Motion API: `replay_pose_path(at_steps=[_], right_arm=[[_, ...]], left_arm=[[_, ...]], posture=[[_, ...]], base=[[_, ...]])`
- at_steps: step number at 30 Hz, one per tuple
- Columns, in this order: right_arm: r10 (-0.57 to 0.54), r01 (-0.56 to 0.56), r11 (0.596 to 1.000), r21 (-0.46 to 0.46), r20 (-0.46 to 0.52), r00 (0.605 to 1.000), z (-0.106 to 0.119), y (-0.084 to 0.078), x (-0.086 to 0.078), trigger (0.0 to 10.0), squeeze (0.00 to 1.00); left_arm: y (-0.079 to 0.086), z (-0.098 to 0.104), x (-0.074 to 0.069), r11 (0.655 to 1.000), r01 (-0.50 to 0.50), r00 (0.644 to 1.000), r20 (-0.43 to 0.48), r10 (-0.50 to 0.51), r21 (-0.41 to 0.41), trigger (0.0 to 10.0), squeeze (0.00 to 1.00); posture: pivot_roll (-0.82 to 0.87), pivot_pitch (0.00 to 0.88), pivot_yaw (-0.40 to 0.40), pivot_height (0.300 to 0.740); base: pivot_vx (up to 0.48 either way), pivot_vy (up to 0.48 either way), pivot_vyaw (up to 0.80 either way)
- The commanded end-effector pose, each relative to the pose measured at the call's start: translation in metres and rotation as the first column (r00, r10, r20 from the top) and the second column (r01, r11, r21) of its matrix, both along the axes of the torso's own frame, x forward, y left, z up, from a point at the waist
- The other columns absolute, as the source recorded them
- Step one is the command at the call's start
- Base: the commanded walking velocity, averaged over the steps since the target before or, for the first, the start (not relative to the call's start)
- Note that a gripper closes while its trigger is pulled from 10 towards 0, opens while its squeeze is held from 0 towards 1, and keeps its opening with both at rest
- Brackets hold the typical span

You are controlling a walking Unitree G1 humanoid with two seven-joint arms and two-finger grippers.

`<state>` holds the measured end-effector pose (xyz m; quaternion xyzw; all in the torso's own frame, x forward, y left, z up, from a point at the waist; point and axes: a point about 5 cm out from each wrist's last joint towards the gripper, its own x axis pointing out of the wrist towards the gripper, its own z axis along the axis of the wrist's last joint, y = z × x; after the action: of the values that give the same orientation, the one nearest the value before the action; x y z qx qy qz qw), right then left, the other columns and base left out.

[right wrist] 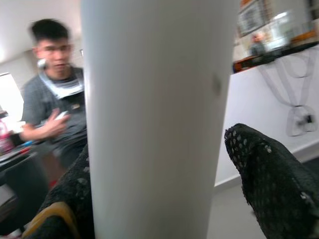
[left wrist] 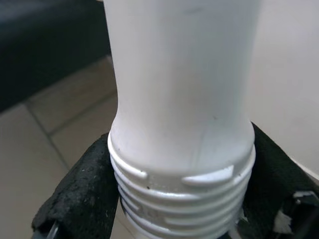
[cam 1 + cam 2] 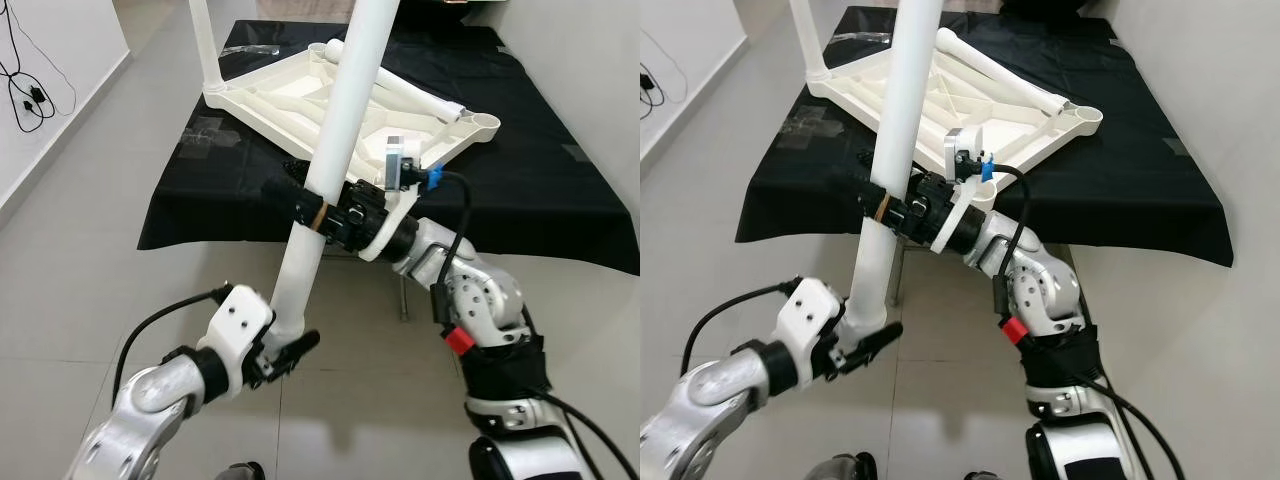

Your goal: Building children table

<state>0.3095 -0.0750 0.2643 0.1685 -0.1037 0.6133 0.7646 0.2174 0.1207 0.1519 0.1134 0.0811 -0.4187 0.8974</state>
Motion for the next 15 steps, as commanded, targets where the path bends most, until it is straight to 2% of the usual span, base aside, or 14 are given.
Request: replay_pose_path(at_steps=[1,4,7,9,15], right_arm=[[0.041,-0.041,0.999,0.003,-0.010,0.999,-0.002,0.005,-0.002,10.0,0.00],[0.112,-0.111,0.993,-0.043,0.007,0.994,-0.005,0.002,-0.005,10.0,0.00],[0.134,-0.133,0.989,-0.064,0.011,0.991,-0.006,0.001,-0.007,10.0,0.00],[0.174,-0.171,0.979,-0.112,0.018,0.985,-0.011,0.001,-0.011,10.0,0.00],[0.213,-0.209,0.970,-0.126,0.020,0.977,-0.012,0.000,-0.014,10.0,0.00]], left_arm=[[-0.009,0.000,-0.008,0.997,0.081,0.997,-0.018,-0.081,-0.004,10.0,0.00],[-0.005,-0.004,-0.016,0.994,0.108,0.993,-0.049,-0.107,0.011,10.0,0.00],[-0.004,-0.005,-0.018,0.994,0.112,0.992,-0.066,-0.112,0.001,10.0,0.00],[0.000,-0.004,-0.019,0.994,0.111,0.990,-0.081,-0.111,-0.008,10.0,0.00],[0.000,-0.003,-0.021,0.994,0.113,0.990,-0.089,-0.113,-0.009,10.0,0.00]], posture=[[0.12,0.158,-0.012,0.740],[0.12,0.162,-0.013,0.740],[0.12,0.163,-0.012,0.740],[0.12,0.165,-0.010,0.740],[0.12,0.168,-0.011,0.740]], base=[[0.000,0.000,0.00],[0.000,0.000,0.00],[0.000,0.000,0.00],[0.000,0.000,0.00],[0.000,0.000,0.00]])
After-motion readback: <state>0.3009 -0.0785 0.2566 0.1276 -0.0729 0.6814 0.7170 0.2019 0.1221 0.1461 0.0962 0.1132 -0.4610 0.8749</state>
